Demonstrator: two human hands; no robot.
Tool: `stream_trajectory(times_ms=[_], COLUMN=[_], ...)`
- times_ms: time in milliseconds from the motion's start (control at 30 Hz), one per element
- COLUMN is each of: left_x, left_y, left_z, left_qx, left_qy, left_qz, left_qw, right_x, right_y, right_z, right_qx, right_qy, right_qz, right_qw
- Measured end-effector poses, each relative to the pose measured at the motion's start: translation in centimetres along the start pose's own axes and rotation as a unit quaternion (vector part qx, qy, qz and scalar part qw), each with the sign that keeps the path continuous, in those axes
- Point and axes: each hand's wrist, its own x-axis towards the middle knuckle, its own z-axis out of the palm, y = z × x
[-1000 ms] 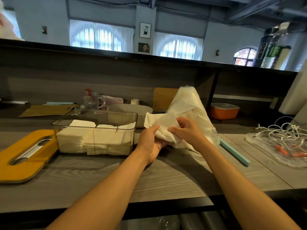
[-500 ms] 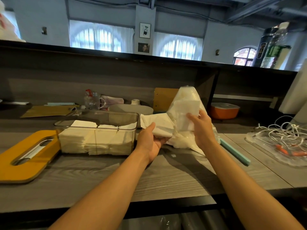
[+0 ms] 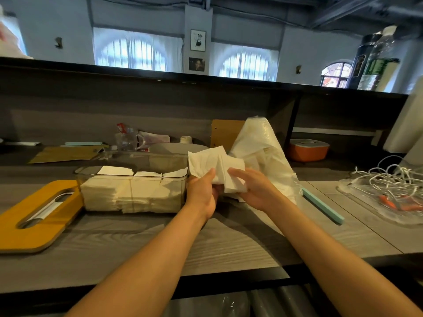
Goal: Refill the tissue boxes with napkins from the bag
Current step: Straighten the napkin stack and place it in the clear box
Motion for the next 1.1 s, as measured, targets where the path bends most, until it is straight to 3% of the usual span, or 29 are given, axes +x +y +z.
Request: stream_trajectory(times_ms=[100,333,467,600,700,967,1100], left_x=[-0.3,-0.2,-0.2,-0.2,-0.4,-0.2,0.1], left_y=[0.0,0.5,0.5,0.4,0.5,0.6,0.4], left_z=[0.1,0.1,0.0,0.0,0.1,0.0,-0.4], left_qx=[0.03,-0.054,-0.078,-0.085,-0.067,-0.079,-0.045], left_qy=[-0.005,0.016,0.025,0.035,0.033,0.014,-0.029], left_qz=[0.015,-0.028,-0.045,-0.111,-0.157,-0.145,-0.145], left_qw=[0.999,0.998,0.996,0.99,0.985,0.986,0.988], right_x=[-0.1,-0.3,0.5,0.4,0.1,-0.6,-0.6], right_y=[0.0,-0.7,-0.7,-1.8,-2.2,-2.7,-2.6], right_z=[0.0,-0.7,-1.0,-2.0,-2.5,-3.2,-2.8], right_qx=[-0.024,-0.032,-0.066,-0.052,-0.014,0.115,-0.06], right_qy=[0.005,0.029,0.111,0.168,0.161,0.089,0.111], right_qz=[0.002,0.0,-0.006,-0.108,-0.182,-0.21,-0.242], right_qw=[1.0,0.999,0.992,0.979,0.97,0.967,0.962])
